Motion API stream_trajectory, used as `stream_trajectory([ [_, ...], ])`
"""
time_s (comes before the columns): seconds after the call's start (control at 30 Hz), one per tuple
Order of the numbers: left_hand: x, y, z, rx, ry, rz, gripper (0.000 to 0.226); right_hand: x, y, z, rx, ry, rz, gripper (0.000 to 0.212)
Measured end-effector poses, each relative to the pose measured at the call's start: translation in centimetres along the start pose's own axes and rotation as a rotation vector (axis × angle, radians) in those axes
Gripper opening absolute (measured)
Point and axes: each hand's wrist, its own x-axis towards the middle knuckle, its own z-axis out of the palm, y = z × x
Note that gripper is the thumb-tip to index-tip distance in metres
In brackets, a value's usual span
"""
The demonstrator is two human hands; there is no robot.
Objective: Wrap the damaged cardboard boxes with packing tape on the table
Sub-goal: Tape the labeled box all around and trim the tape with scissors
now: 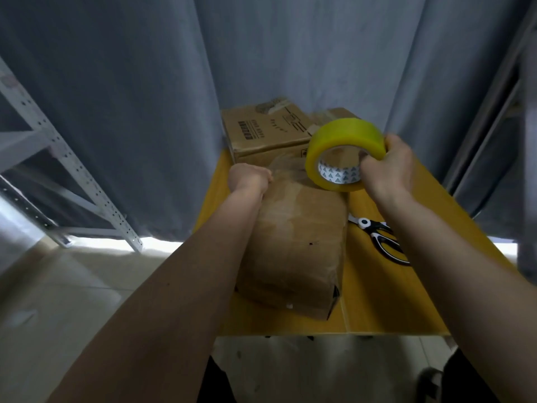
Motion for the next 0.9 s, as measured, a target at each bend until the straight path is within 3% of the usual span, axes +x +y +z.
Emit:
stream_trajectory([
  [0.17,0.3,-0.3,0.2,-0.069,0.041,0.060,0.003,0.1,-0.2,-0.2,-0.048,-0.010,-0.037,0.020],
  [0.4,0.5,-1.4,0.9,0.019,0.093,0.239,0.013,-0.1,-0.5,-0.5,-0.143,-0.059,-0.109,0.026],
  [0.6,0.1,-1.8,1.3,0.120,0.111,0.303,0.007,-0.1,-0.6,-0.6,-0.167,-0.063,-0.118,0.028],
  [0.73,0.5,-2.0,0.0,0.096,0.021,0.158,0.060,0.0,-0.2,-0.6,-0.159,-0.064,-0.110,0.027],
  [0.83,0.4,-2.4,-0.5,-0.073,-0.226,-0.111,0.044,0.0,-0.1,-0.4,-0.117,-0.069,-0.104,0.024],
  [0.9,0.5,-2.9,-0.5,-0.097,-0.259,-0.208,0.032,-0.3,0.2,-0.1,-0.022,-0.074,-0.041,0.024],
])
